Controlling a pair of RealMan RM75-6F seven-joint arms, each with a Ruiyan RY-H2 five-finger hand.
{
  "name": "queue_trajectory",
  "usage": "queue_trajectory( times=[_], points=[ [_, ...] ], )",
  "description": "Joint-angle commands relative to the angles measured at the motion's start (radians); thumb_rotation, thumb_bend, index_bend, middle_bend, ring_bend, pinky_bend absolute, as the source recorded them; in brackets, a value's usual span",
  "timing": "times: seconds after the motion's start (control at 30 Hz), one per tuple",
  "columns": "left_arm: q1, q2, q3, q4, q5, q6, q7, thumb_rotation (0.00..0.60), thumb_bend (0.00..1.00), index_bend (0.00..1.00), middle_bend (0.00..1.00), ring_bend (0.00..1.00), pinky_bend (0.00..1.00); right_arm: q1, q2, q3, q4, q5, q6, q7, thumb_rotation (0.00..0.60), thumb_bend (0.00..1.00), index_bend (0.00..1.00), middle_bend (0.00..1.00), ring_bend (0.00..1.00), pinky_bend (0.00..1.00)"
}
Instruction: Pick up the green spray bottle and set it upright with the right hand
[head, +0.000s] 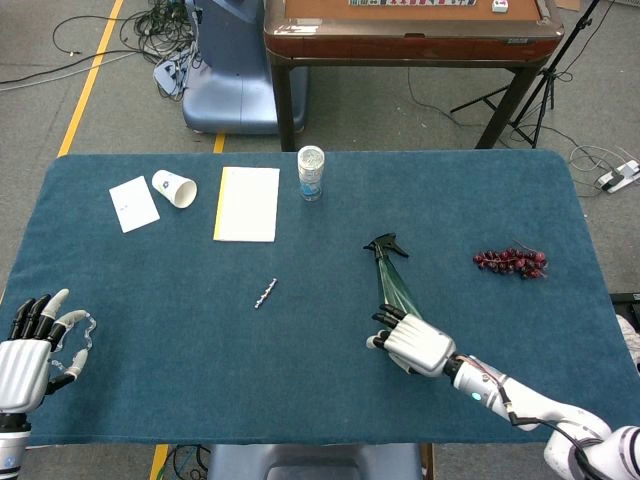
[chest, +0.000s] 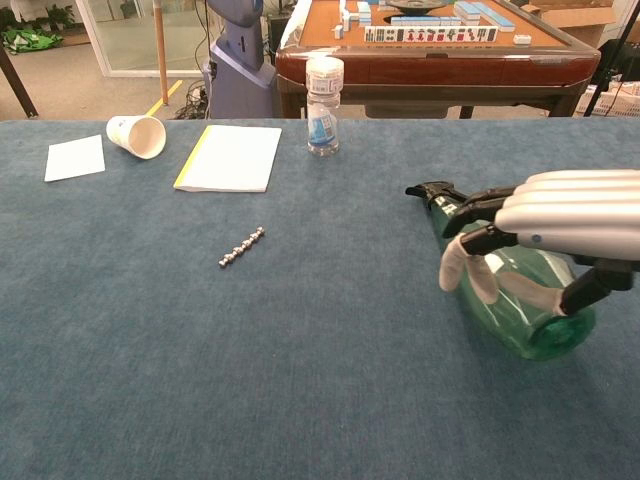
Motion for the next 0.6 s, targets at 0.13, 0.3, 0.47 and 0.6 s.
queue_trajectory(
  times=[0.13,0.3,0.47,0.6],
  points=[
    [-0.003,-0.003,0.001,-0.01,0.004,-0.003,0.012,0.6,0.35,0.27,0.07,0.04,0.0,-0.021,0.083,-0.026,0.02,0.028,0.009,-0.016,0.6,0.72,0.34,0.48,0.13,0.11],
    [-0.006,-0.007,0.002,-0.015,0.008,-0.006,0.02,0.6,0.35,0.27,0.07,0.04,0.0,-0.032,0.097,-0.002,0.041,0.075,0.033,-0.031,0.6,0.7,0.34,0.48,0.13,0.11],
    [-0.005,-0.01,0.003,-0.016,0.009,-0.005,0.023,0.6,0.35,0.27,0.07,0.04,0.0,-0.041,0.076,0.044,0.02,0.098,0.101,-0.004,0.6,0.41,0.34,0.4,0.13,0.11],
    [-0.001,-0.006,0.005,-0.015,0.006,-0.002,0.017,0.6,0.35,0.27,0.07,0.04,0.0,-0.038,0.076,0.087,-0.008,0.164,0.109,-0.018,0.6,0.11,0.33,0.38,0.13,0.11]
  ],
)
